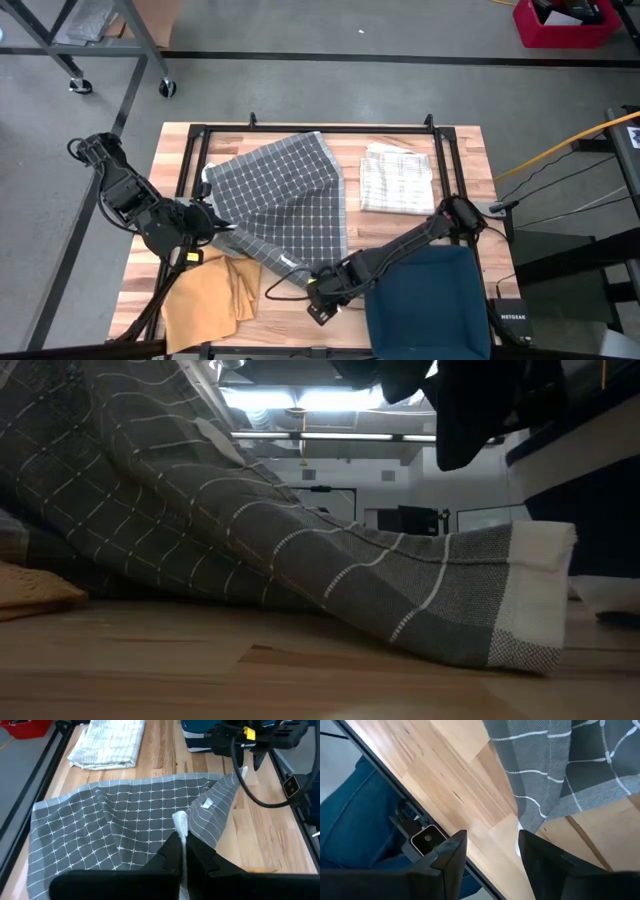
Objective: Fold towel
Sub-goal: Fold the gray towel
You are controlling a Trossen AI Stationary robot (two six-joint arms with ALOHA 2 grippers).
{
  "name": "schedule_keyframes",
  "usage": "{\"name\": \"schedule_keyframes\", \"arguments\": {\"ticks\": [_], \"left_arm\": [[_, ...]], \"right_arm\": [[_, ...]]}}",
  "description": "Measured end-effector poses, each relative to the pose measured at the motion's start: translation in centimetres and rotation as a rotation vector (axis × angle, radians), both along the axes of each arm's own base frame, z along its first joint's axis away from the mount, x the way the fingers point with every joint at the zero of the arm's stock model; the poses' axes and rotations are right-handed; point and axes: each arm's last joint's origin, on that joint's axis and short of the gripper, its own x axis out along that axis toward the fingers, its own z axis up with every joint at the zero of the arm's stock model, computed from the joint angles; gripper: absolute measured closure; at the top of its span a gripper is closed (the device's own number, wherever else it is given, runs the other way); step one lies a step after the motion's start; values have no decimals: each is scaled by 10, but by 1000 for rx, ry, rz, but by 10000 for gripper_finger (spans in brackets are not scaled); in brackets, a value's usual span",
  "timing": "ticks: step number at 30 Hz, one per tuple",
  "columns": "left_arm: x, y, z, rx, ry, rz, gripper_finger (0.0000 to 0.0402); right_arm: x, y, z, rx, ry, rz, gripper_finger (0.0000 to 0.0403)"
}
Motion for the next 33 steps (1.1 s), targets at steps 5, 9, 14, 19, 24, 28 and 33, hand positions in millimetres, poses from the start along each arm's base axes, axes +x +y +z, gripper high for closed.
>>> {"name": "schedule_keyframes", "arguments": {"ticks": [5,9,14,19,24,28,33], "left_arm": [[0,0,0,0,0,0,401],[0,0,0,0,0,0,401],[0,0,0,0,0,0,401],[0,0,0,8,1,-6,401],[0,0,0,9,2,-6,401],[0,0,0,10,2,-7,401],[0,0,0,12,2,-9,401]], "right_arm": [[7,-12,0,23,7,-28,217],[14,-19,2,74,-22,-23,217],[12,-23,1,55,14,-21,217],[4,-25,-3,19,98,-24,217],[3,-26,-3,-3,108,-33,217],[2,-27,-5,-9,121,-33,217],[4,-25,-13,-5,146,-28,217]]}}
